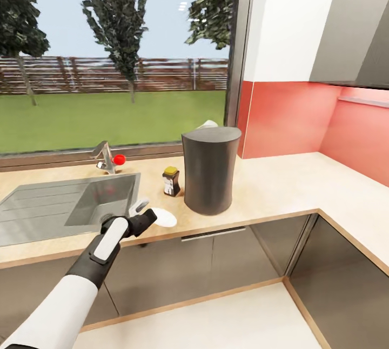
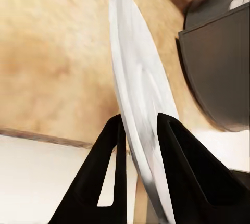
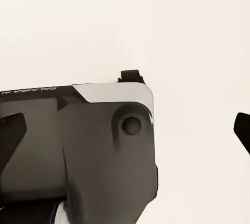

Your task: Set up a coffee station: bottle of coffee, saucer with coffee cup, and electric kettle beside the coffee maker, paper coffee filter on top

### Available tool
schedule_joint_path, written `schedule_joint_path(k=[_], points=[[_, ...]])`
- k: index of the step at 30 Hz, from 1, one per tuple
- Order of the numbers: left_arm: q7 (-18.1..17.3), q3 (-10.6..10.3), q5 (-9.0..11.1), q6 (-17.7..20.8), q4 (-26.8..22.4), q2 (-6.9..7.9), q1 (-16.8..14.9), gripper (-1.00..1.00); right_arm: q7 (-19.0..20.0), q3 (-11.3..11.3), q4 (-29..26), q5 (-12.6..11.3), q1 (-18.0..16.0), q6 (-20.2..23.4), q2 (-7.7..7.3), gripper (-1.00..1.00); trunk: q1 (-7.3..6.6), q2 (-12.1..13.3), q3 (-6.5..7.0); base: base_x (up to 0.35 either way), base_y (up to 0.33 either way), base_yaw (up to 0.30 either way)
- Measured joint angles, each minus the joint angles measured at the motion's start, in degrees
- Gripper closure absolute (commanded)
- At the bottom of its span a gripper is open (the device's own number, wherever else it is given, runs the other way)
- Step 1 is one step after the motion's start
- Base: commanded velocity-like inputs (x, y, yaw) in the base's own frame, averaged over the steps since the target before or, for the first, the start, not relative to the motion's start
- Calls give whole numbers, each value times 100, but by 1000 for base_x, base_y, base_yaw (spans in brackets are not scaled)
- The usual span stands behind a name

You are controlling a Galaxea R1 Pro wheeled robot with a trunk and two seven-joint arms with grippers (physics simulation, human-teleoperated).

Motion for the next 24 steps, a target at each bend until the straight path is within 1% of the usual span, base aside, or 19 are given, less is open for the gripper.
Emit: schedule_joint_path(k=[6,15,21,24], points=[[4,2,-12,-28,8,12,60,100,0,0,0,-1,0,0,0,-100,-1,0,0,174,0,0],[12,-7,-34,-37,11,14,63,100,0,0,0,-1,0,0,0,-100,0,0,0,27,0,0],[13,-12,-46,-54,13,1,150,100,0,0,0,-1,0,0,0,-100,-2,-1,0,211,0,0],[13,-14,-61,-57,16,1,170,100,0,0,0,-1,0,0,0,-100,-1,0,0,78,0,0]])
